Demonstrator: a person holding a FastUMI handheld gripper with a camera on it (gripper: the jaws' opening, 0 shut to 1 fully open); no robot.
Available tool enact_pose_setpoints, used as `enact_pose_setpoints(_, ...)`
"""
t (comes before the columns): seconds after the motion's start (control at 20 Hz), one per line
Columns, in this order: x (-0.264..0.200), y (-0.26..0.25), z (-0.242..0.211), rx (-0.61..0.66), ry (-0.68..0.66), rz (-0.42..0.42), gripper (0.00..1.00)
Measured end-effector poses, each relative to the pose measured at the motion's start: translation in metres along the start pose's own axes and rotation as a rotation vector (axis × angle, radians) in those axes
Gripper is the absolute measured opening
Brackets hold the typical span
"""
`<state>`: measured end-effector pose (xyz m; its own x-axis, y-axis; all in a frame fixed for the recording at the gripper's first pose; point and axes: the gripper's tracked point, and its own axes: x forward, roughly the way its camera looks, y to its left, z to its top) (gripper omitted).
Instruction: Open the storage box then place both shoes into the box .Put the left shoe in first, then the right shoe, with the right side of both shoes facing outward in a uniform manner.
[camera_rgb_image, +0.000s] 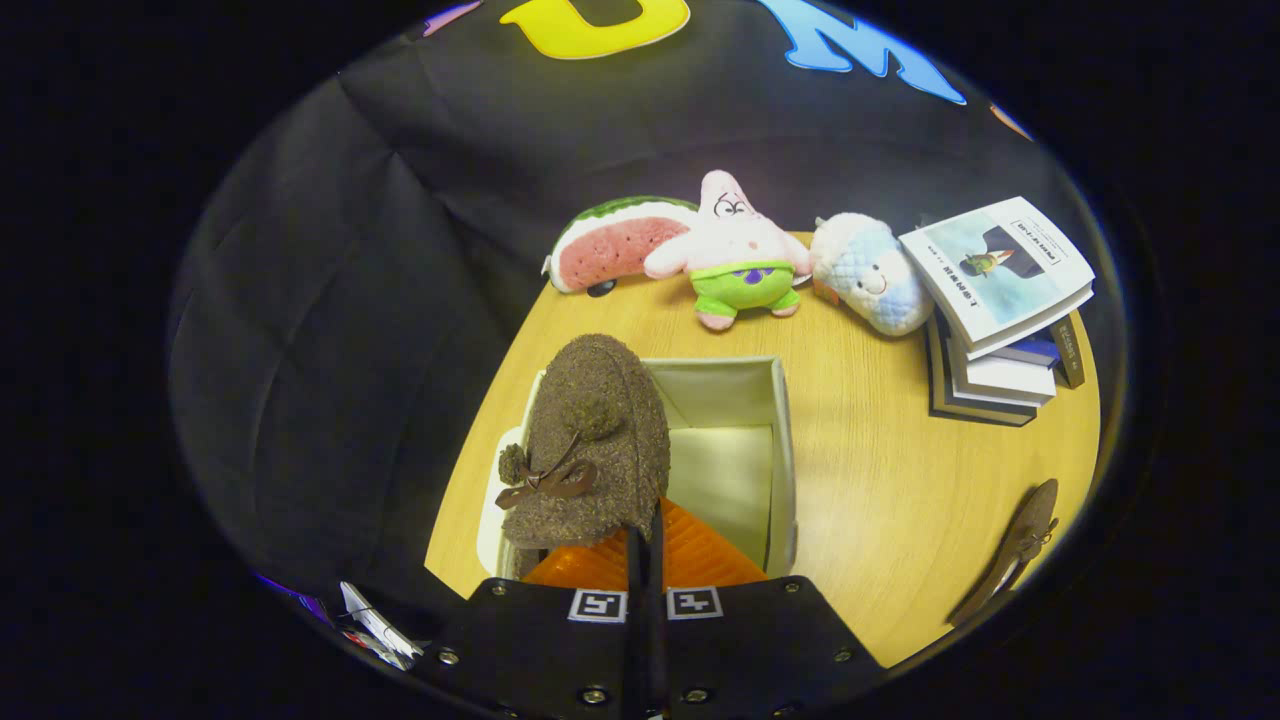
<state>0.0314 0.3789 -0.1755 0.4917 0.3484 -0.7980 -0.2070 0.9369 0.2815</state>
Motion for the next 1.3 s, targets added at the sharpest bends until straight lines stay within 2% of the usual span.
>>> enact_pose_setpoints(0.3,0.064,0.003,-0.026,-0.031,0.1,-0.068,0.0)
enact_pose_setpoints(0.6,0.106,-0.005,-0.046,-0.054,0.145,-0.128,0.01)
enact_pose_setpoints(0.8,0.119,-0.002,-0.053,-0.133,0.175,-0.136,0.02)
enact_pose_setpoints(0.9,0.111,0.002,-0.05,-0.187,0.176,-0.121,0.18)
enact_pose_setpoints(0.95,0.103,0.004,-0.046,-0.19,0.157,-0.114,0.41)
enact_pose_setpoints(1.05,0.082,0.007,-0.035,-0.198,0.102,-0.105,0.69)
enact_pose_setpoints(1.1,0.075,0.009,-0.035,-0.198,0.082,-0.09,0.74)
enact_pose_setpoints(1.3,0.027,0.017,-0.013,-0.18,-0.026,-0.025,0.76)
